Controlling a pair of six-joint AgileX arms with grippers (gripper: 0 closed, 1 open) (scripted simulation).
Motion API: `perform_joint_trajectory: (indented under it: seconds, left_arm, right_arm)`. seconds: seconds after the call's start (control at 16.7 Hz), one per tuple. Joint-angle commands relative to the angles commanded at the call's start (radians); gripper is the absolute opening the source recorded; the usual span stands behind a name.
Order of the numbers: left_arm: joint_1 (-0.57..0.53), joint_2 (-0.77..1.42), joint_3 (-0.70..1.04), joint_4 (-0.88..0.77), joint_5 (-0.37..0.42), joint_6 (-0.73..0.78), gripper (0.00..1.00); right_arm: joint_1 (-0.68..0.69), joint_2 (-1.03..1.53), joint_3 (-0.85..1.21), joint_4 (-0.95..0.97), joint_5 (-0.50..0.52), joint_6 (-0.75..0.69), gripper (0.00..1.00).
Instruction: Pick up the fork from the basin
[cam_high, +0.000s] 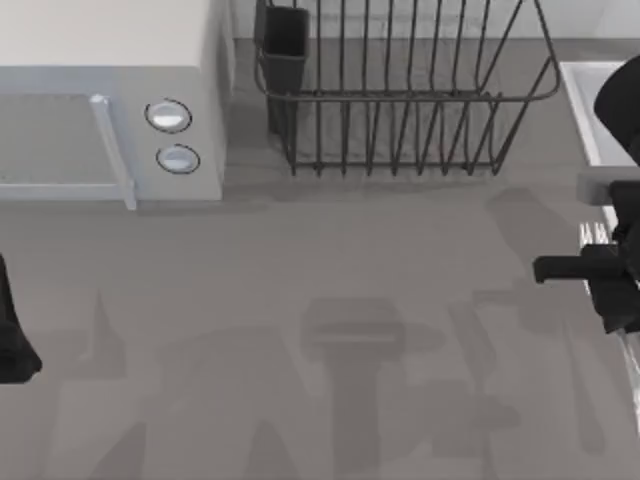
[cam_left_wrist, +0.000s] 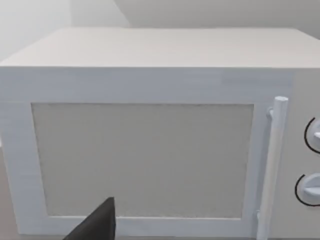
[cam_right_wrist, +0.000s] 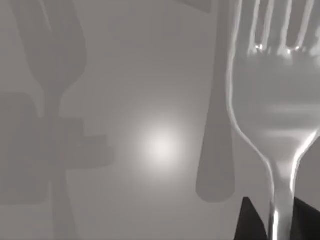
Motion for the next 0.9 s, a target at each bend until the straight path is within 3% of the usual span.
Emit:
perform_joint_trajectory:
  seconds: [0.24,0.6,0.9]
  left_arm:
    - [0.0,0.0,0.0,0.0,0.0,0.0,1.0]
    - [0.0,0.0,0.0,0.0,0.0,0.0,1.0]
    - [0.0,0.0,0.0,0.0,0.0,0.0,1.0]
  right_arm:
    - [0.004,0.034,-0.15,0.184,0.001,0.003,0.0]
    - [0.005,0.043,-0.179,0.214,0.001,0.004,0.0]
    - [0.005,0.043,-0.179,0.214,0.001,0.004,0.38]
